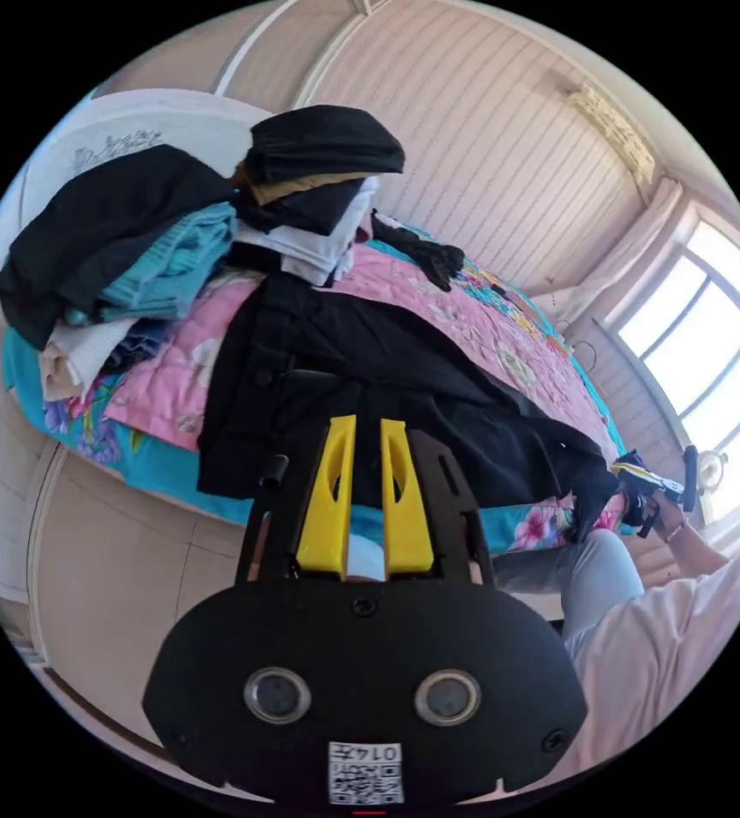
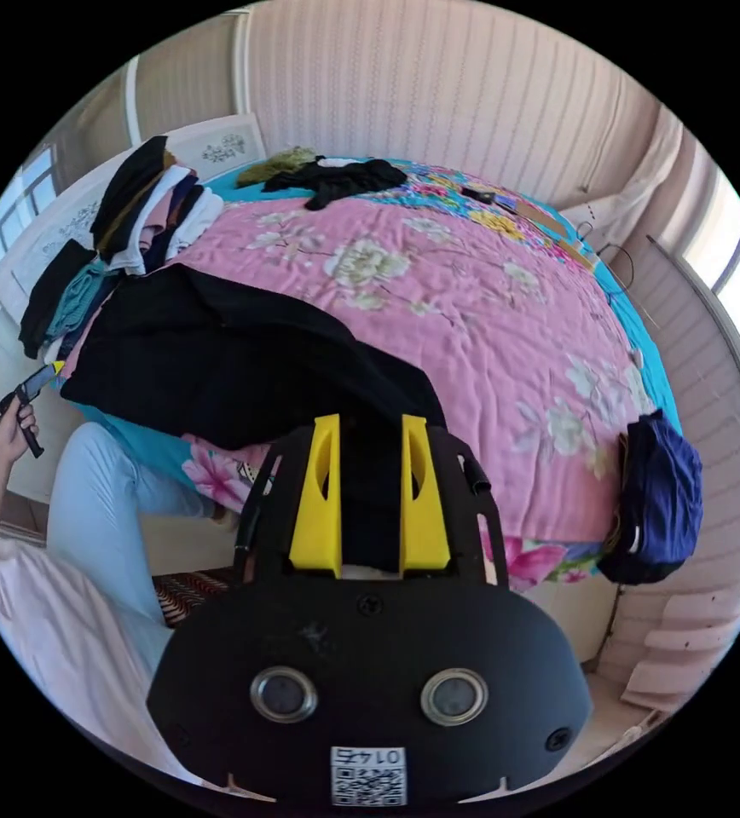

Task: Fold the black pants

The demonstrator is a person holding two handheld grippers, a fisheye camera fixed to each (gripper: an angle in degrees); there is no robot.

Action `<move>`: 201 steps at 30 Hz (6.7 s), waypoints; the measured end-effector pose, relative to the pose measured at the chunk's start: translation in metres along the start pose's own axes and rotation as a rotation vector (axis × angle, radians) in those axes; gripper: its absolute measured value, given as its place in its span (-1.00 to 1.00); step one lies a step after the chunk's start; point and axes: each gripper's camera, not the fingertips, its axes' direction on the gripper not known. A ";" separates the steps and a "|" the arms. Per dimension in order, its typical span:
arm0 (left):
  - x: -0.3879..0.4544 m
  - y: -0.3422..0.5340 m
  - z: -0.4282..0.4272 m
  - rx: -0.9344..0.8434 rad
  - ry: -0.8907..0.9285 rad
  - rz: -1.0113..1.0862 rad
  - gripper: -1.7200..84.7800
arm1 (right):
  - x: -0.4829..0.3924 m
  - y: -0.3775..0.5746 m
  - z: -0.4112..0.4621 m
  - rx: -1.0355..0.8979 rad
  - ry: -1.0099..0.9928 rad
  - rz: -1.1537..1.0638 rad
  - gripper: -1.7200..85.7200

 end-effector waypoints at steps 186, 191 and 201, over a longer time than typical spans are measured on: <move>0.230 -0.117 0.199 -0.294 0.115 0.467 -0.81 | 0.479 -0.033 -0.168 0.114 -0.111 0.597 -0.79; 0.099 -0.065 0.116 -0.196 0.030 0.076 -0.81 | 0.449 0.057 -0.187 0.039 -0.173 0.685 -0.78; -0.111 0.032 0.013 -0.069 -0.178 -0.476 -0.76 | 0.409 0.083 -0.190 0.008 -0.370 0.702 -0.77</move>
